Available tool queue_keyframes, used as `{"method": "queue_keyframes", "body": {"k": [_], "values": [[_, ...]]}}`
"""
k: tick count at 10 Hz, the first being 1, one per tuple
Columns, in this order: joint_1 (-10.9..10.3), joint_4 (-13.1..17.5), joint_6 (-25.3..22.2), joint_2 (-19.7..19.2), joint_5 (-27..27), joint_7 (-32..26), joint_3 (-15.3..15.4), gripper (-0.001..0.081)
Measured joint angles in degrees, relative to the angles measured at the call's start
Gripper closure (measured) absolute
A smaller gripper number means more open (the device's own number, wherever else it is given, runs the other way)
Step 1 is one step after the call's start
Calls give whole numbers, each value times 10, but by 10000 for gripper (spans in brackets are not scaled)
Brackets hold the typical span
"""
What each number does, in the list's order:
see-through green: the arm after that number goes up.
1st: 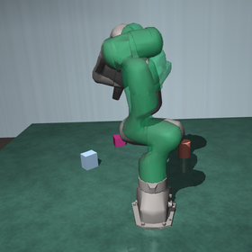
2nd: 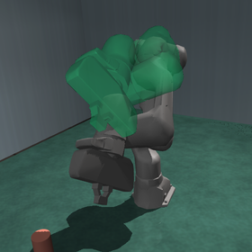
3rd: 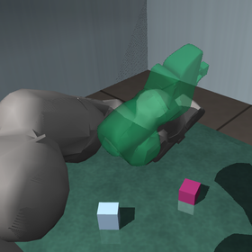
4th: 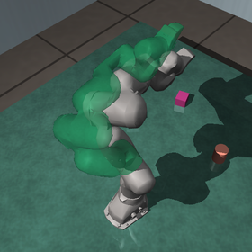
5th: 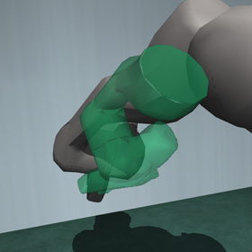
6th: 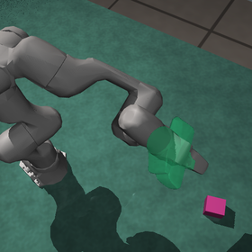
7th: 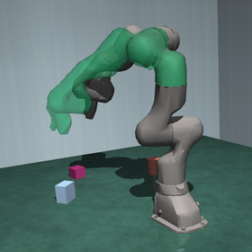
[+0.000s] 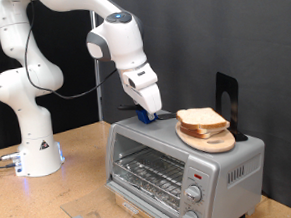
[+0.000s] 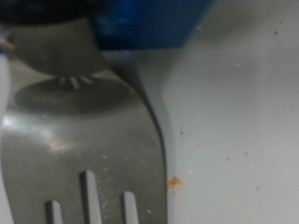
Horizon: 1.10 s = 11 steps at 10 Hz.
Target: Make a piece of toast with the oven
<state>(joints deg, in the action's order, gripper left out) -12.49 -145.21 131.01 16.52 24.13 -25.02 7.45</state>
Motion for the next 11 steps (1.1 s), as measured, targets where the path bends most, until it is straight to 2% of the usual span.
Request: {"method": "queue_keyframes", "body": {"k": [1, 5, 7, 10, 11], "values": [[0, 0, 0, -1, 0, 1, 0, 336], [0, 4, -11, -1, 8, 1, -1, 358], [0, 22, -51, 9, 37, -7, -11, 358], [3, 50, -122, 46, 34, -8, -28, 358], [3, 48, -118, 43, 34, -8, -27, 358]]}}
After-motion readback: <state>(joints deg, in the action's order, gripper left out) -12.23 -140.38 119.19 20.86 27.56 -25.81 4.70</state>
